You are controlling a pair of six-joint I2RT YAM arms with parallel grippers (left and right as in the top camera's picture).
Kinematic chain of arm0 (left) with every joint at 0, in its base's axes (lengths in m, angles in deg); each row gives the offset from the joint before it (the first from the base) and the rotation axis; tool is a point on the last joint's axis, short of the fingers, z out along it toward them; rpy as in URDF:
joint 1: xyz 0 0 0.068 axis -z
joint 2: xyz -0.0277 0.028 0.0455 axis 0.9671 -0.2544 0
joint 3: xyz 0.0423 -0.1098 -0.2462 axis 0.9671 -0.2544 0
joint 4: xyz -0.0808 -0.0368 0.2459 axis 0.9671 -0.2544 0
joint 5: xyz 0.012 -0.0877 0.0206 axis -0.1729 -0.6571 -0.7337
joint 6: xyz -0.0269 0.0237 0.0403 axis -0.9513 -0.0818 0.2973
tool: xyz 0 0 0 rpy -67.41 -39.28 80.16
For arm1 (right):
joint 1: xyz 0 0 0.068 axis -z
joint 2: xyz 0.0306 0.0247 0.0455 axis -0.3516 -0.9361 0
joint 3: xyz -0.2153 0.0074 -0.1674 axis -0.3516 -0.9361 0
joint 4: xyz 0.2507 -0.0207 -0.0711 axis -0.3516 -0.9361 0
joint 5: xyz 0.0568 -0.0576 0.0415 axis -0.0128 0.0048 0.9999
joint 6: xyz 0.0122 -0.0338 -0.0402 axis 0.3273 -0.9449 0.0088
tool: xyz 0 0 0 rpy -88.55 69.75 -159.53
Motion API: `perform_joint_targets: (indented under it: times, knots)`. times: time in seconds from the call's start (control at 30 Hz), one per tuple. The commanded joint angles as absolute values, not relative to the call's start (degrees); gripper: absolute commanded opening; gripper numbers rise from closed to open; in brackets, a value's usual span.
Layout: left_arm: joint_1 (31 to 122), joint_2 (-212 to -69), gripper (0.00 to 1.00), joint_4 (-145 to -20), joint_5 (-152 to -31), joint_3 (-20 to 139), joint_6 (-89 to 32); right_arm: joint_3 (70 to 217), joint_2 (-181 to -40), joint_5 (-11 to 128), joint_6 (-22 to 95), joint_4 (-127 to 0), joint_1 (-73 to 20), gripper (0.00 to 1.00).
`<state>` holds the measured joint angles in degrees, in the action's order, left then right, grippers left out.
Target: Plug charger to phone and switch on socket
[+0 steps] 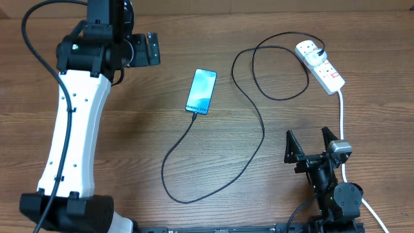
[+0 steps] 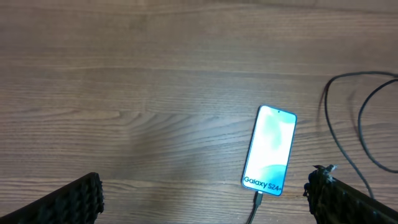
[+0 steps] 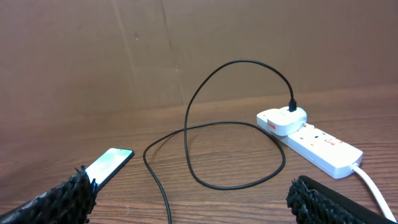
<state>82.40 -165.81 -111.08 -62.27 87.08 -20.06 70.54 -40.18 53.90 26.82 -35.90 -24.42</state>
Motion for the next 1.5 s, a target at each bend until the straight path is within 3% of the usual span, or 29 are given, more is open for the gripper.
perform_joint_targets:
  times: [0.0, 1.07, 1.47]
  knots:
    - [82.73, -162.24, 1.0, -110.9, -61.72, 86.93, -18.97, 69.93, -39.5, 53.4, 26.76, -35.55, -24.68, 1.0]
    - [82.73, -144.95, 1.0, -105.28, -60.93, 69.18, -18.94, 69.93, -39.5, 53.4, 26.76, -35.55, -24.68, 1.0]
    - [82.73, -134.33, 1.0, -92.87, -61.06, 55.74, -17.79, 69.93, -39.5, 53.4, 26.76, -35.55, -24.71, 1.0]
